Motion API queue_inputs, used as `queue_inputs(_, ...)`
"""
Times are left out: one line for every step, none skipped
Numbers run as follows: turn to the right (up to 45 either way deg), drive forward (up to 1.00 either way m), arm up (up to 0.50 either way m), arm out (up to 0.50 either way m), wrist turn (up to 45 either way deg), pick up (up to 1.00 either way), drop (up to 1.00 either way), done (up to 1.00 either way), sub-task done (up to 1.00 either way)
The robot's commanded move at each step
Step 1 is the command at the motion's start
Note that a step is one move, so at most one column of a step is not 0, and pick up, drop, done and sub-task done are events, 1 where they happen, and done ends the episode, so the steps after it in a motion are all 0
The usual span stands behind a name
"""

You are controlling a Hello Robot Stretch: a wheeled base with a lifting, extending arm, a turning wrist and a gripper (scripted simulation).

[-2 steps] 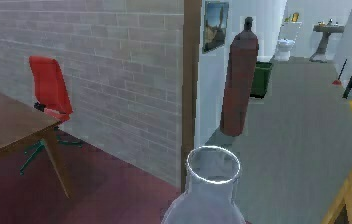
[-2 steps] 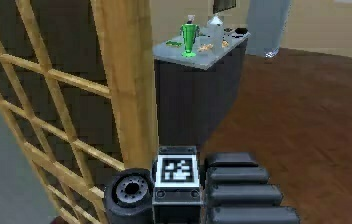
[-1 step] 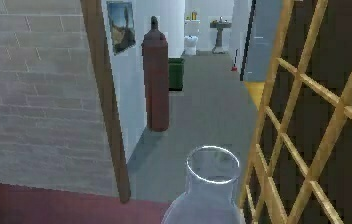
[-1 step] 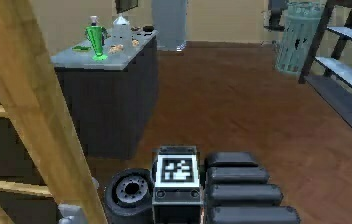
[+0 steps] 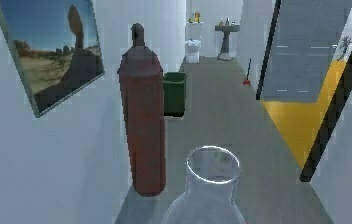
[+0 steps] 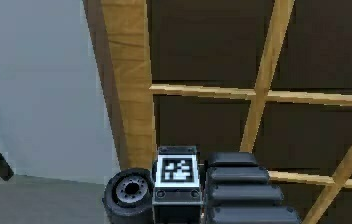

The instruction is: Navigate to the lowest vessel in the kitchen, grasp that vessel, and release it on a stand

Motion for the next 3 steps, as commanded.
queue_inputs(12.0,0.0,0.0,0.0,0.0,0.0,0.0,0.0,0.0)
queue_inputs(0.0,0.15,0.0,0.0,0.0,0.0,0.0,0.0,0.0)
queue_inputs(12.0,0.0,0.0,0.0,0.0,0.0,0.0,0.0,0.0)
